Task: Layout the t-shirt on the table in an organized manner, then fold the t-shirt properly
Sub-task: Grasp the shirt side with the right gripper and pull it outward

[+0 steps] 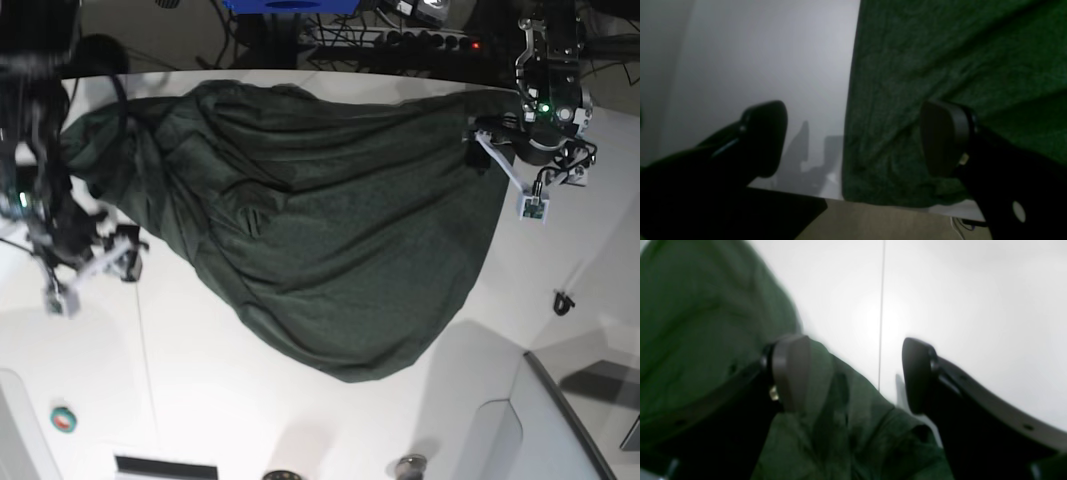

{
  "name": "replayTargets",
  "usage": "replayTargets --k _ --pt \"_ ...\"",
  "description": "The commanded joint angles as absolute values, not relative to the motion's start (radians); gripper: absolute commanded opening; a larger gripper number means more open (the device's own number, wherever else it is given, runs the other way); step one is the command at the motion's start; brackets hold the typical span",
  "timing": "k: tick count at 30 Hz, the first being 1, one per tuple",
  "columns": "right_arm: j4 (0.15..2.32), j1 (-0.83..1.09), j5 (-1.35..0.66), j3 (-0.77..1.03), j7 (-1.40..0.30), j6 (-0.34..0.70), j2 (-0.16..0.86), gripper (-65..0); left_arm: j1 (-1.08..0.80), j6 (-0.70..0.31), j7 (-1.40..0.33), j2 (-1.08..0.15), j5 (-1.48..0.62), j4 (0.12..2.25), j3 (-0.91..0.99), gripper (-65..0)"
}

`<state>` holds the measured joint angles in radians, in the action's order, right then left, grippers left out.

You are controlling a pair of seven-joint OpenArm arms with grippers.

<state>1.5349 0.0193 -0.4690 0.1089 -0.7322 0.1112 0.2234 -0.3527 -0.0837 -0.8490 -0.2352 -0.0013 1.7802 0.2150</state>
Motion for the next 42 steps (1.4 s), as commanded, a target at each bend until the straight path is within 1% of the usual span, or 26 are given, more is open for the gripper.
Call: replayTargets --k 1,3,5,9,11,14,20,21,22,23,26,29,31,36,38,42 --pt "1.481 -0.033 -0.467 0.102 -0.728 0.107 0.222 -28.8 -0.357 -0.081 -0.837 -0.243 0.004 1.797 0.22 -5.1" --pt "1.343 -0.119 -0.469 0.074 -0.731 0.107 0.214 -35.1 -0.36 -0.081 -0.837 -0.243 0.004 1.797 0.22 -5.1" --pt "1.247 -0.17 -0.469 0.041 -0.727 0.107 0.209 -38.7 -0.361 -0.081 -0.837 -0.243 0.004 1.797 0.22 -5.1" --pt "1.081 -0.268 -0.47 -0.027 -0.725 0.108 0.18 -35.9 -0.361 -0.081 -0.837 -0.243 0.004 1.797 0.22 -5.1" --pt "1.047 -0.286 -0.47 -0.038 -0.725 0.108 0.171 -35.9 -0.361 -0.081 -0.837 -0.243 0.004 1.788 0.22 -5.1" --pt "1.047 -0.289 -0.469 -0.036 -0.725 0.108 0.137 -36.0 -0.36 -0.081 -0.837 -0.243 0.004 1.767 0.22 -5.1" --pt "1.04 -0.291 -0.466 -0.036 -0.725 0.108 0.131 -36.6 -0.361 -0.081 -0.837 -0.243 0.004 1.762 0.22 -5.1" --pt "1.04 -0.289 -0.464 -0.038 -0.725 0.108 0.131 -37.5 -0.361 -0.081 -0.837 -0.245 0.004 1.762 0.22 -5.1" --pt "1.04 -0.289 -0.464 -0.038 -0.727 0.108 0.133 -40.5 -0.361 -0.081 -0.837 -0.245 0.004 1.762 0.22 -5.1" --pt "1.04 -0.289 -0.464 -0.038 -0.73 0.108 0.136 -45.2 -0.361 -0.081 -0.837 -0.245 0.004 1.762 0.22 -5.1" --pt "1.041 -0.289 -0.464 -0.038 -0.734 0.108 0.137 -65.0 -0.361 -0.081 -0.837 -0.245 0.004 1.762 0.22 -5.1" --pt "1.043 -0.289 -0.464 -0.038 -0.734 0.108 0.137 -63.5 -0.361 -0.081 -0.837 -0.245 0.004 1.762 0.22 -5.1" --pt "1.046 -0.288 -0.464 -0.038 -0.734 0.108 0.137 -65.0 -0.361 -0.081 -0.837 -0.245 0.004 1.762 0.22 -5.1" --pt "1.05 -0.288 -0.47 -0.031 -0.734 0.108 0.137 -64.5 -0.361 -0.081 -0.837 -0.245 0.004 1.762 0.22 -5.1" --pt "1.07 -0.283 -0.47 -0.031 -0.734 0.108 0.137 -60.3 -0.361 -0.081 -0.837 -0.245 0.004 1.762 0.22 -5.1" --pt "1.13 -0.252 -0.47 -0.03 -0.728 0.108 0.136 -45.5 -0.361 -0.081 -0.837 -0.245 0.004 1.762 0.22 -5.1"
